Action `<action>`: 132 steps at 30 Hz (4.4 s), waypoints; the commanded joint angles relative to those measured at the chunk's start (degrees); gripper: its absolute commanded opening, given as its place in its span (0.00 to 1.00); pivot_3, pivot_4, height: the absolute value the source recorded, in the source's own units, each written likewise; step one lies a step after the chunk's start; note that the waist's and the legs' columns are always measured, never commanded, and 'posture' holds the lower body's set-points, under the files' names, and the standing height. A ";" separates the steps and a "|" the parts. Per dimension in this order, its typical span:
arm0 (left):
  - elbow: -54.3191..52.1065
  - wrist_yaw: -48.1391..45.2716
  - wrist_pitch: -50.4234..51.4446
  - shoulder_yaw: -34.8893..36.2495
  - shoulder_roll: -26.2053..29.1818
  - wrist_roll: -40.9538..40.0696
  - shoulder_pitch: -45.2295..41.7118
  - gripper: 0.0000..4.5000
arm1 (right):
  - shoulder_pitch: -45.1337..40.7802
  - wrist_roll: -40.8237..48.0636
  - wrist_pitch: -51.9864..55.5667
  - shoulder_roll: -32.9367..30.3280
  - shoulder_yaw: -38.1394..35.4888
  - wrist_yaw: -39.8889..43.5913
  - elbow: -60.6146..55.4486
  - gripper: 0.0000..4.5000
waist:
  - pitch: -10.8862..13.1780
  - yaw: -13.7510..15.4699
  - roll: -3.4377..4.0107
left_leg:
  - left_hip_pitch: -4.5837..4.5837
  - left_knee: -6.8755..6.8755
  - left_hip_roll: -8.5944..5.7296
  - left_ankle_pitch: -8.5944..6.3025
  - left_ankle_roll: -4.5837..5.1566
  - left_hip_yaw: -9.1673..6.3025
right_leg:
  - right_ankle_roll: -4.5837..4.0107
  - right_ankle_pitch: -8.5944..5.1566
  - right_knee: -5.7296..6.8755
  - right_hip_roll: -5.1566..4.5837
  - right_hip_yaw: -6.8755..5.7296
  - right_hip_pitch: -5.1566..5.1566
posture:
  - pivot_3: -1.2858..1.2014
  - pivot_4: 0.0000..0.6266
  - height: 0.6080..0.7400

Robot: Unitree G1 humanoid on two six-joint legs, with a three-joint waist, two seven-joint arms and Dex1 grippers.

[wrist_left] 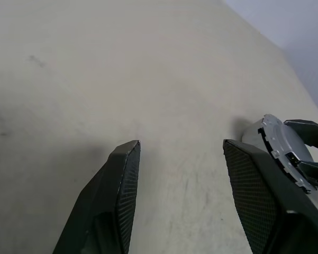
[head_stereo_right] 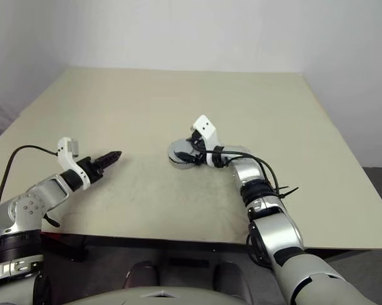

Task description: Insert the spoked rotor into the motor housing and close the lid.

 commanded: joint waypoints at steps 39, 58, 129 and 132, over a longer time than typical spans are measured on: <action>-3.23 1.18 0.14 -0.02 -2.81 -1.14 -0.63 0.59 | 0.63 -7.05 7.12 -5.64 7.96 1.65 0.34 0.70 | -0.05 0.68 0.00 | 0.48 0.00 -0.09 -0.10 0.17 -0.01 | 0.01 -0.01 -0.12 -0.07 0.00 0.86 | 0.52 0.00 1.00; 25.56 7.32 5.53 1.30 -20.09 -8.18 -28.72 0.01 | 0.35 -7.22 7.27 -5.74 8.76 -0.18 -0.07 0.70 | -0.28 1.45 0.15 | 0.81 -0.10 -0.19 -0.11 0.19 0.02 | 0.16 -0.10 -0.30 -0.11 0.07 1.31 | 0.52 0.00 1.00; 35.45 7.06 16.96 1.05 -21.02 1.18 -31.07 0.00 | -16.37 13.93 59.00 -15.62 -13.70 1.73 7.71 0.99 | -0.15 1.92 0.37 | 0.26 -0.65 -0.20 0.01 0.01 0.02 | 0.16 -0.10 -1.00 -0.13 -0.12 0.97 | 0.52 0.00 1.00; 34.84 7.15 16.88 1.02 -21.08 1.17 -30.86 0.00 | -15.08 13.35 62.98 -15.99 -12.89 1.08 9.52 0.99 | -0.15 2.04 0.37 | 0.25 -0.65 -0.19 0.02 0.00 0.02 | 0.16 -0.10 -1.00 -0.13 -0.14 0.97 | 0.52 0.00 1.00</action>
